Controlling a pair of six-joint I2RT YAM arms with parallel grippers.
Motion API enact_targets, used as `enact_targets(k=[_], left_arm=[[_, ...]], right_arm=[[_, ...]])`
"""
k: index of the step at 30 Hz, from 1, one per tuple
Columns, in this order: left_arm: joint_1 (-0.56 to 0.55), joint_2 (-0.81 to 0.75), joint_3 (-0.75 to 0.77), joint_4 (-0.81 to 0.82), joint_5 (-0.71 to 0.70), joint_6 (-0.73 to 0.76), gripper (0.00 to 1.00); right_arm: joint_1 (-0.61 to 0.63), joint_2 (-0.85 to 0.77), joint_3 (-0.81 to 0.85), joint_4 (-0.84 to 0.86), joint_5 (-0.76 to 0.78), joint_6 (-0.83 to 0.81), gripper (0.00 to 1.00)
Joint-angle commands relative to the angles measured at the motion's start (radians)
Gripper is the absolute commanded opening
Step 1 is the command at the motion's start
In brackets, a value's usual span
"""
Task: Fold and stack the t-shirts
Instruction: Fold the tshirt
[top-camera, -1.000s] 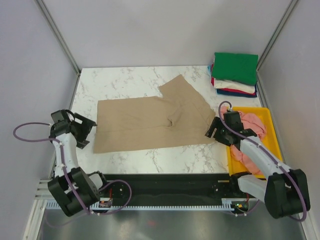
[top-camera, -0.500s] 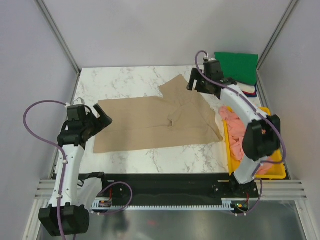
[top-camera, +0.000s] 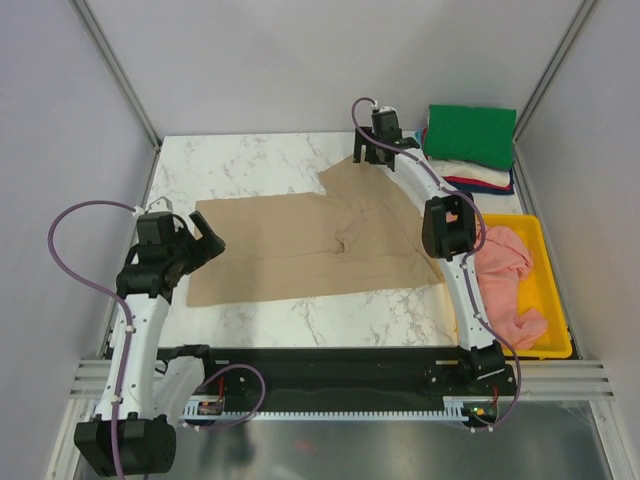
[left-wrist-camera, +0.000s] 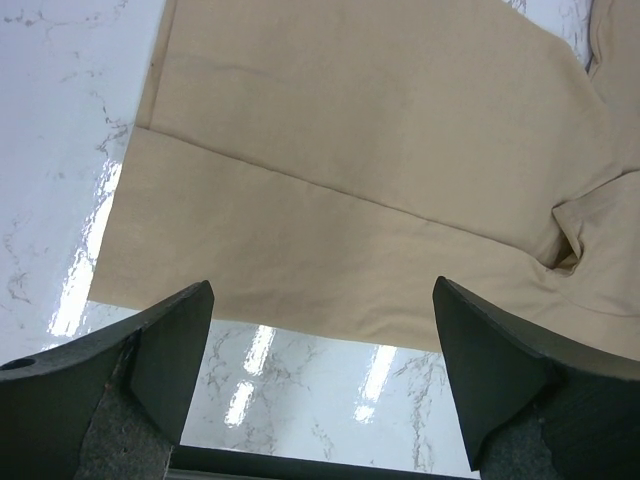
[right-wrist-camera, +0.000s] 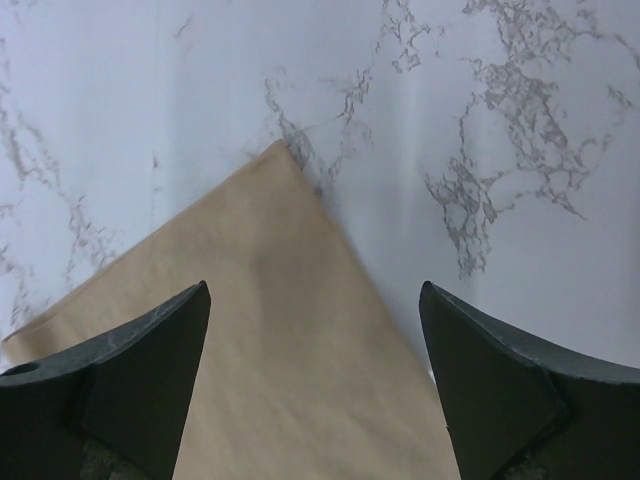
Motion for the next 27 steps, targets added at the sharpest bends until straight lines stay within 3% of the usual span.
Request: enact_targets(k=[1, 7, 13, 19, 23, 24, 25, 27], left_arm=[[-0.008, -0.002, -0.001, 0.011, 0.005, 0.041, 0.98], [-0.009, -0.003, -0.004, 0.014, 0.008, 0.042, 0.98], [-0.011, -0.003, -0.005, 0.016, 0.008, 0.042, 0.97], [-0.009, 0.0, -0.005, 0.019, 0.007, 0.044, 0.97], [-0.011, -0.006, -0.005, 0.019, 0.007, 0.044, 0.97], [-0.011, -0.005, -0.005, 0.019, 0.004, 0.044, 0.97], [-0.009, -0.008, -0.005, 0.019, 0.002, 0.044, 0.97], [-0.011, -0.007, -0.005, 0.017, -0.001, 0.044, 0.97]], right_arm=[[-0.001, 0.066, 0.115, 0.097, 0.039, -0.006, 0.95], [0.004, 0.189, 0.203, 0.16, 0.051, 0.013, 0.95], [0.015, 0.226, 0.19, 0.172, -0.004, 0.015, 0.81], [0.016, 0.223, 0.17, 0.166, -0.07, 0.036, 0.51], [0.015, 0.216, 0.16, 0.158, -0.073, 0.04, 0.24], [0.015, 0.215, 0.158, 0.16, -0.067, 0.037, 0.09], [0.013, 0.212, 0.157, 0.161, -0.059, 0.032, 0.02], [0.01, 0.206, 0.155, 0.171, -0.05, 0.012, 0.0]])
